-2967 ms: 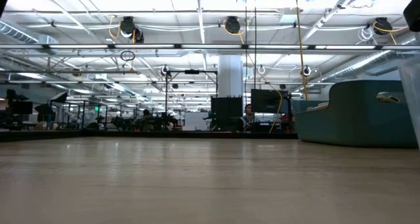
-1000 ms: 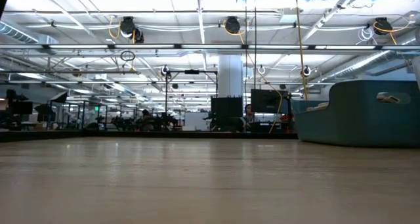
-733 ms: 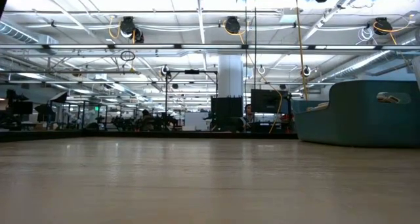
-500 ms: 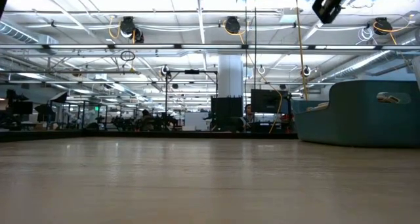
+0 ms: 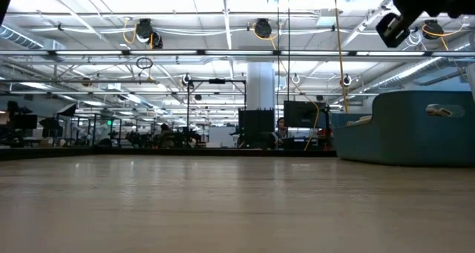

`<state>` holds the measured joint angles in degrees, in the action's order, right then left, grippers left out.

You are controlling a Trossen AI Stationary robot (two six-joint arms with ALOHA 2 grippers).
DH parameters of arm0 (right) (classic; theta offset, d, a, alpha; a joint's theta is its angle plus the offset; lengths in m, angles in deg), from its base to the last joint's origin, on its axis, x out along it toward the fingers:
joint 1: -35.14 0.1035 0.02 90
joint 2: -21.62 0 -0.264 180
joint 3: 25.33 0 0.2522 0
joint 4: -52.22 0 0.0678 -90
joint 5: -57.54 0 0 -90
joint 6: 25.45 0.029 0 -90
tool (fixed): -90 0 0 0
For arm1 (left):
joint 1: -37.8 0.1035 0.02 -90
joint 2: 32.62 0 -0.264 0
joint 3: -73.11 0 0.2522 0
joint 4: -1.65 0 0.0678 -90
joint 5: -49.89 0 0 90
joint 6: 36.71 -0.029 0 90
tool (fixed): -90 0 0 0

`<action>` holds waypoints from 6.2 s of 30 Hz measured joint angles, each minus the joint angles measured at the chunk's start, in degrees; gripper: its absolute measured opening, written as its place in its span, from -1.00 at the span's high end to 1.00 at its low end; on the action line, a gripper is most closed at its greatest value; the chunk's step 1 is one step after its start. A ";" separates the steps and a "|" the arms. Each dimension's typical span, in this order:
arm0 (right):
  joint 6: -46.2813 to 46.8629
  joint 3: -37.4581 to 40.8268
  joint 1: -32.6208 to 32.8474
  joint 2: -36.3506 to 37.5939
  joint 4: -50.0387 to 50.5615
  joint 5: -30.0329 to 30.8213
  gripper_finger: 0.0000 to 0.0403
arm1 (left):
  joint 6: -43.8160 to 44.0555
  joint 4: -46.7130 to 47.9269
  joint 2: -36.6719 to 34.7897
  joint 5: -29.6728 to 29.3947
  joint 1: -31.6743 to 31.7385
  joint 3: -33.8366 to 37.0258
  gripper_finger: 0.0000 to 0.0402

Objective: Pick & Place USB Port
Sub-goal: Return to Home Position

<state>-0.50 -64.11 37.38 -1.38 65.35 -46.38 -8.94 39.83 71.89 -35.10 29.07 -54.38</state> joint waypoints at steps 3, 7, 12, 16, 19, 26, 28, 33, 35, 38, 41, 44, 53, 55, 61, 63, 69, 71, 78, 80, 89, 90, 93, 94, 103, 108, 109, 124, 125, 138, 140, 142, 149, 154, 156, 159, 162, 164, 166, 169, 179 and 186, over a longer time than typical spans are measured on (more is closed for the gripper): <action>0.80 2.42 -0.02 2.76 -0.05 0.20 1.00 | 0.43 0.03 0.00 0.22 0.16 0.00 0.97; 3.22 6.28 -0.02 5.81 -1.42 0.27 1.00 | 0.82 0.04 0.00 1.04 0.42 0.00 0.99; 4.39 10.42 0.00 9.04 -1.32 1.96 1.00 | 1.03 0.37 0.04 1.06 0.42 0.00 0.99; 4.23 12.68 0.02 11.50 -1.71 3.26 1.00 | 1.08 0.35 0.04 1.06 0.42 0.00 0.97; 3.37 14.30 0.00 13.62 -1.71 4.59 1.00 | 1.54 0.35 0.04 1.04 0.42 0.00 0.98; 3.21 18.08 -0.01 18.70 -1.66 5.00 1.00 | 2.80 0.31 0.04 1.02 0.51 -0.02 0.98; 3.29 19.57 -0.02 20.42 -1.48 5.15 1.00 | 2.92 0.26 0.04 1.02 0.60 -0.02 0.99; 5.28 23.54 -0.01 22.86 -2.01 6.58 1.00 | 4.21 0.09 0.04 1.04 0.79 -0.02 0.98; 5.00 23.95 0.00 22.44 -1.99 6.61 1.00 | 4.30 -0.14 0.07 1.05 0.79 -0.02 0.99; 4.31 23.97 -0.02 22.28 -1.94 6.54 1.00 | 4.44 -0.37 0.07 1.06 0.79 -0.04 0.97; 4.35 24.03 -0.02 22.67 -1.92 6.33 1.00 | 4.44 -0.47 0.07 1.06 0.79 -0.04 0.99; 4.34 24.07 -0.02 22.65 -1.82 6.32 1.00 | 4.45 -0.57 0.07 1.06 0.79 -0.04 0.98; 3.69 24.16 -0.02 22.40 -1.61 6.61 1.00 | 4.31 -0.70 0.07 1.04 0.79 -0.04 0.97; 0.67 24.16 -0.02 22.07 -1.54 6.78 1.00 | 4.29 -0.68 0.07 1.04 0.79 -0.04 0.98; -6.78 24.18 0.00 20.04 -1.33 8.00 1.00 | 4.25 -0.58 0.07 1.06 0.79 -0.04 0.97; -6.94 24.18 -0.01 19.27 -1.30 8.18 1.00 | 4.26 -0.50 0.07 1.08 0.79 -0.04 0.98; -6.05 24.20 0.00 18.06 -1.28 8.16 1.00 | 4.11 -0.49 0.07 1.10 0.79 -0.04 0.97; -5.62 24.22 0.00 18.03 -1.28 8.16 1.00 | 3.79 -0.53 0.07 1.13 0.84 -0.04 0.99; -5.70 24.22 0.00 18.04 -1.68 8.15 1.00 | 3.04 -0.74 0.07 1.53 1.75 -0.04 0.99; -5.70 24.22 0.00 18.04 -2.25 8.05 1.00 | 2.91 -1.00 0.07 1.97 2.06 -0.04 0.98; -5.70 24.22 0.00 18.05 -3.42 7.84 1.00 | 1.37 -2.11 0.07 2.29 2.61 -0.04 0.97; -5.70 24.22 0.00 18.04 -3.42 7.83 1.00 | 1.21 -2.14 0.07 2.29 2.67 -0.04 0.97; -5.70 24.22 0.00 18.04 -3.55 7.85 1.00 | 0.60 -2.10 0.07 2.40 2.88 -0.04 0.99; -5.70 24.22 0.00 18.04 -3.56 7.85 1.00 | 0.58 -2.10 0.07 2.53 3.01 -0.04 0.99; -5.73 24.22 0.00 18.00 -3.83 7.85 1.00 | 0.27 -2.10 0.07 2.55 3.23 -0.04 0.97; -5.73 24.22 0.00 18.00 -3.85 7.87 1.00 | -0.54 -2.08 0.07 2.57 3.20 -0.04 0.99; -5.73 24.22 0.00 18.00 -3.86 7.87 1.00 | -0.67 -2.08 0.07 2.58 3.31 -0.04 0.98; -5.73 24.24 0.85 21.87 -8.87 7.88 1.00 | -4.25 -1.26 0.07 2.63 4.66 -0.04 0.97; -5.73 24.24 0.85 21.87 -8.91 7.90 1.00 | -4.83 -0.82 0.07 2.55 4.78 -0.04 0.97; -5.73 24.24 0.85 21.19 -8.50 7.89 1.00 | -8.34 3.76 0.07 2.48 7.54 -0.04 0.99; -5.74 24.24 0.85 21.19 -8.51 7.90 1.00 | -8.54 4.67 0.07 2.47 7.54 0.22 0.99; -5.74 24.24 0.85 21.19 -8.51 7.89 1.00 | -7.97 4.45 -0.06 1.94 7.50 2.48 0.99; -5.73 24.24 0.85 21.05 -8.51 7.92 1.00 | -3.51 -7.30 -8.97 -0.91 7.02 19.86 1.00; -5.73 24.24 0.85 20.50 -7.56 7.92 1.00 | -0.71 -20.10 -19.54 -5.69 6.70 35.25 1.00; -5.73 24.24 0.85 19.85 -8.19 7.92 1.00 | -0.06 -25.81 -23.97 -7.52 6.58 41.23 1.00; -5.74 24.24 0.85 19.35 -7.99 7.92 1.00 | 1.12 -32.97 -30.02 -8.18 6.56 49.84 1.00; -5.75 24.24 0.85 19.05 -7.71 7.92 1.00 | 2.40 -38.08 -35.41 -9.53 6.56 59.20 1.00; -5.75 24.24 0.85 18.95 -7.73 7.90 1.00 | 3.13 -42.98 -39.03 -10.54 6.56 65.18 1.00; -5.74 24.24 0.85 18.85 -7.73 7.92 1.00 | 3.51 -46.37 -43.14 -11.14 6.56 71.43 1.00; -5.74 24.24 0.85 18.84 -7.75 7.92 1.00 | 3.91 -48.10 -48.53 -12.54 6.56 79.83 1.00; -5.74 24.24 0.85 18.83 -7.90 7.90 1.00 | 9.62 -48.75 -67.49 -17.86 6.56 101.01 1.00; -5.74 24.24 0.87 18.83 -7.88 7.90 1.00 | 9.25 -48.63 -77.47 -23.49 6.56 108.56 1.00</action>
<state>-6.24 -39.87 38.25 17.45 57.47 -38.48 0.31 -8.80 -5.58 -58.60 35.63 54.18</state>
